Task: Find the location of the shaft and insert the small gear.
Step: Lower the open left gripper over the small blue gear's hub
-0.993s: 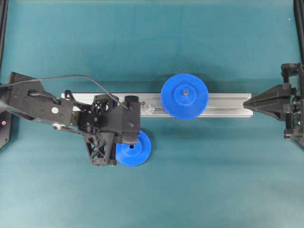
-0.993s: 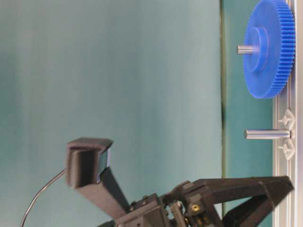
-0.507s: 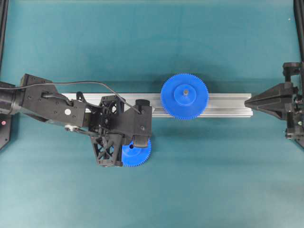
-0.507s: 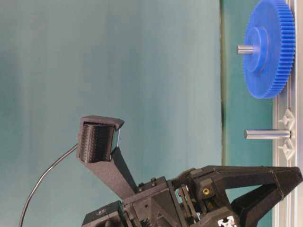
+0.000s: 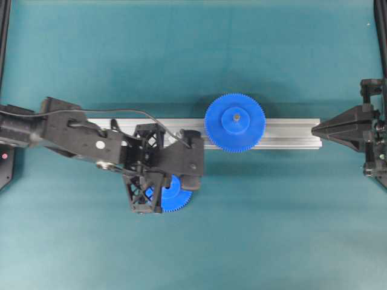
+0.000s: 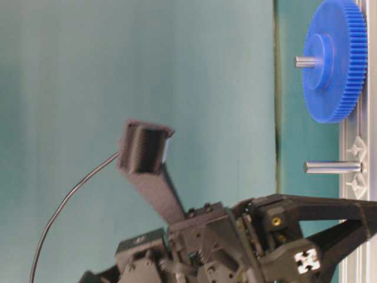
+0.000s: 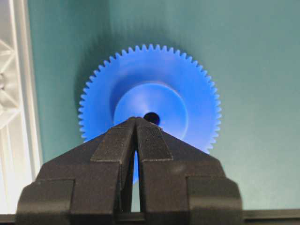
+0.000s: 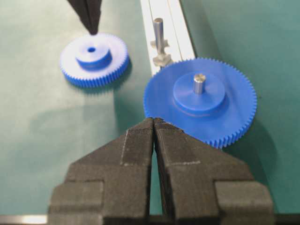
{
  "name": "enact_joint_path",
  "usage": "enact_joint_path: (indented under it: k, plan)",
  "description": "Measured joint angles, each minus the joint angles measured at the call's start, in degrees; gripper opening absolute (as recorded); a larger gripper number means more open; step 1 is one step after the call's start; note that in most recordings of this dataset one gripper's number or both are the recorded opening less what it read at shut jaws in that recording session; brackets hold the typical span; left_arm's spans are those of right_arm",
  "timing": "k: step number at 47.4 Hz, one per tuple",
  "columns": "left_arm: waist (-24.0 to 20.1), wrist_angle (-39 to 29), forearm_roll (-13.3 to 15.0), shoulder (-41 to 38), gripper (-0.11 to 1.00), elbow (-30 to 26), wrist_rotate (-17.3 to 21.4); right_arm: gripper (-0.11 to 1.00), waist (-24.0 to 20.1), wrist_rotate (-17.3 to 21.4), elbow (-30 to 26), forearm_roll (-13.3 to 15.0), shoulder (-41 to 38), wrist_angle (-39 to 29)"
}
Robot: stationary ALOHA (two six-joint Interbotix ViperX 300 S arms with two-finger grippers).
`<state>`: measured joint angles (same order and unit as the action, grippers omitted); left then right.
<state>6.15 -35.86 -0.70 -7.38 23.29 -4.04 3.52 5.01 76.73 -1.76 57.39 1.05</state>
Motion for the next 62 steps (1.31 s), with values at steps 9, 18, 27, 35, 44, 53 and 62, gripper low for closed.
enact_joint_path:
  k: [9, 18, 27, 35, 44, 53, 62]
  plan:
    - [0.0, -2.64, -0.09, -1.41, 0.01, -1.93, 0.09, 0.05, 0.0, 0.0, 0.0, 0.0, 0.0, 0.0]
    - [0.18, -3.16, -0.09, -1.58, 0.01, -2.55, 0.09, 0.05, 0.0, 0.09, 0.0, 0.0, 0.0, 0.0]
    - [0.62, -3.34, 0.0, -1.58, 0.01, -2.72, 0.09, 0.05, 0.26, 0.09, 0.0, 0.0, 0.0, 0.0]
    - [0.7, -4.22, 0.0, -1.76, 0.01, -2.81, 0.09, 0.05, 0.53, 0.18, 0.26, 0.0, 0.09, 0.0]
    - [0.79, -5.62, 0.0, -2.46, 0.01, -3.43, 0.09, 0.05, 0.62, 0.7, 0.26, 0.0, 0.09, 0.0]
    - [0.79, -5.98, 0.0, -2.81, 0.01, -3.96, 0.0, 0.05, 0.62, 0.7, 0.26, 0.0, 0.09, 0.0]
    - [0.88, -6.33, 0.0, -2.9, 0.01, -4.22, 0.09, 0.05, 0.62, 0.7, 0.26, 0.0, 0.09, 0.0]
